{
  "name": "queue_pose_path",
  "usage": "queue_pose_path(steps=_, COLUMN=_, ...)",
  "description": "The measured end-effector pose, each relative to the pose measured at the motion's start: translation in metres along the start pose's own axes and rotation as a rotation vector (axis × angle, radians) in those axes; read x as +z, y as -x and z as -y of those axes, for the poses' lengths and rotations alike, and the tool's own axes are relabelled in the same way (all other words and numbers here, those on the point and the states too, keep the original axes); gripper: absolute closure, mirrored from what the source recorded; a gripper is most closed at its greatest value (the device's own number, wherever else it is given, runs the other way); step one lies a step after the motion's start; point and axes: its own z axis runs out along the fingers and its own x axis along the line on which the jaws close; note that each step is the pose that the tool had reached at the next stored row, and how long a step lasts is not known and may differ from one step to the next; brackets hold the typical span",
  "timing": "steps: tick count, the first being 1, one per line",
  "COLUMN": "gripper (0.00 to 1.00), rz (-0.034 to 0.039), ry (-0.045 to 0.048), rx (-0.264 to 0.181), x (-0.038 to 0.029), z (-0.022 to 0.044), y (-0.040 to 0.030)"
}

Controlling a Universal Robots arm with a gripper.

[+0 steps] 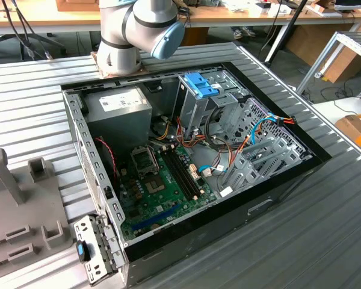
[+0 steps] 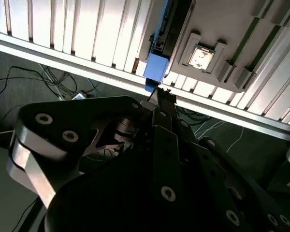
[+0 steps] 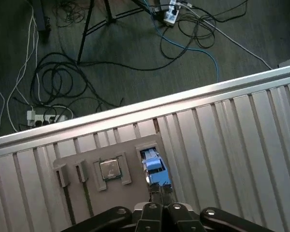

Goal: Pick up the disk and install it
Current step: 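Pick up the disk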

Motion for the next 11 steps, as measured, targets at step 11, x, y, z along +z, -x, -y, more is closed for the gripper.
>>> queue_pose_path(steps=11, gripper=0.89, rz=-0.0037, ry=0.0022, rx=-0.083, x=0.0, z=0.0012, y=0.0004)
